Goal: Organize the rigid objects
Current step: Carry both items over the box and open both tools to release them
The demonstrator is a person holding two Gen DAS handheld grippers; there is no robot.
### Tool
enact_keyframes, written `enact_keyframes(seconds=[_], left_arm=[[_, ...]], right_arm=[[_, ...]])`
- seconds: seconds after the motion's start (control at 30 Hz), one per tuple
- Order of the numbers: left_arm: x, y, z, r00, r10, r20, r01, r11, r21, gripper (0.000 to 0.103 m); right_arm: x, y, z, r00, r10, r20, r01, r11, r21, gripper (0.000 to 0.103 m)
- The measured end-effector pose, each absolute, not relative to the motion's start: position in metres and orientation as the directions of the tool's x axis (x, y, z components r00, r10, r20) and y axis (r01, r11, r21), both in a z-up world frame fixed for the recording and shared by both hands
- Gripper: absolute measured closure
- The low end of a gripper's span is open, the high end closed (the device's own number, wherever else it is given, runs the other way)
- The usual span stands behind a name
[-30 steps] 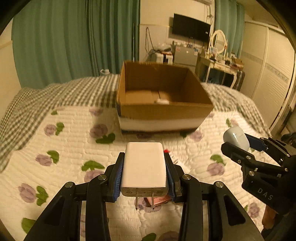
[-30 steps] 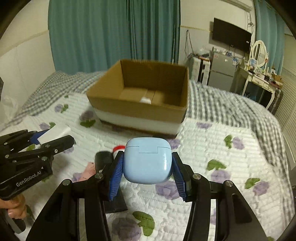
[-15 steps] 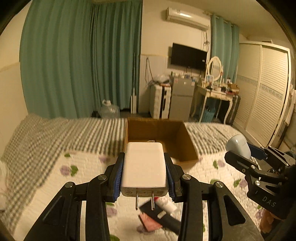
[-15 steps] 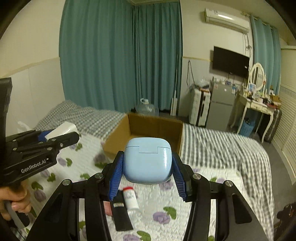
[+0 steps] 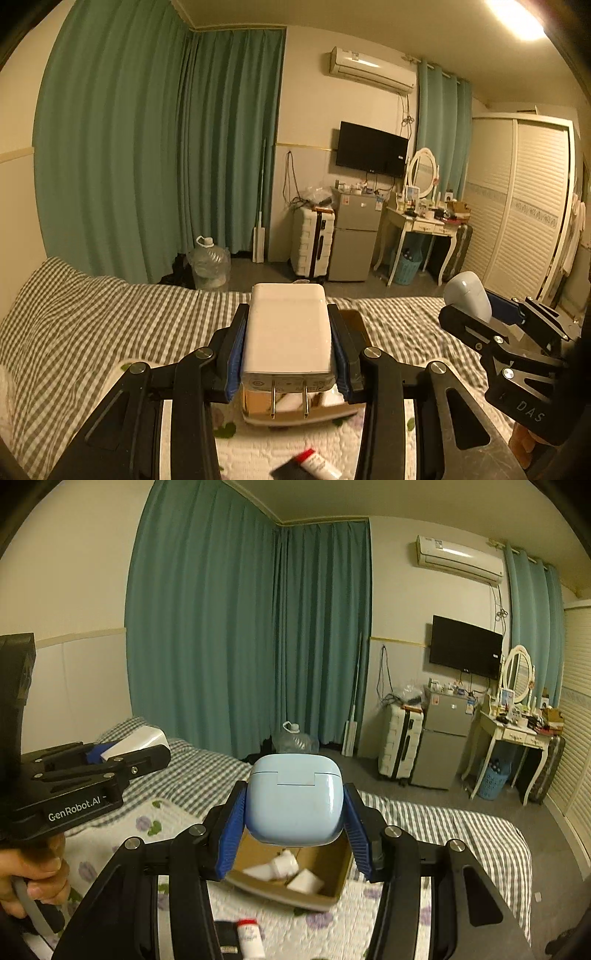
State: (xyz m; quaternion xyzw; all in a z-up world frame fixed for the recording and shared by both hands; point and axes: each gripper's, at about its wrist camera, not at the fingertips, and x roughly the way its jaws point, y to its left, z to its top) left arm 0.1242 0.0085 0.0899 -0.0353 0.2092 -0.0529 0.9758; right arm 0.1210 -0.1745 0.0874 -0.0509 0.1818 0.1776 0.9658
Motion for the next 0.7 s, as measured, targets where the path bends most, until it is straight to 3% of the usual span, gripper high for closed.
enact_keyframes(seconds=[0.4,0.7], left_arm=[[0.190,0.016,0.061,0.894,-0.114,-0.433,0.090,0.993,-0.075,0.063],[0.257,0.008,0.001,0.829,-0.130,-0.544,0.104,0.991,-0.079,0.063]], right_arm=[[0.185,-0.147,0.058,0.852,0.329,-0.407,-0.390,0.918,-0.074,0.053],[0.238,-0.153,0.003,0.821,0.305,-0.483,-0.386,0.919,-0.077,0.053]])
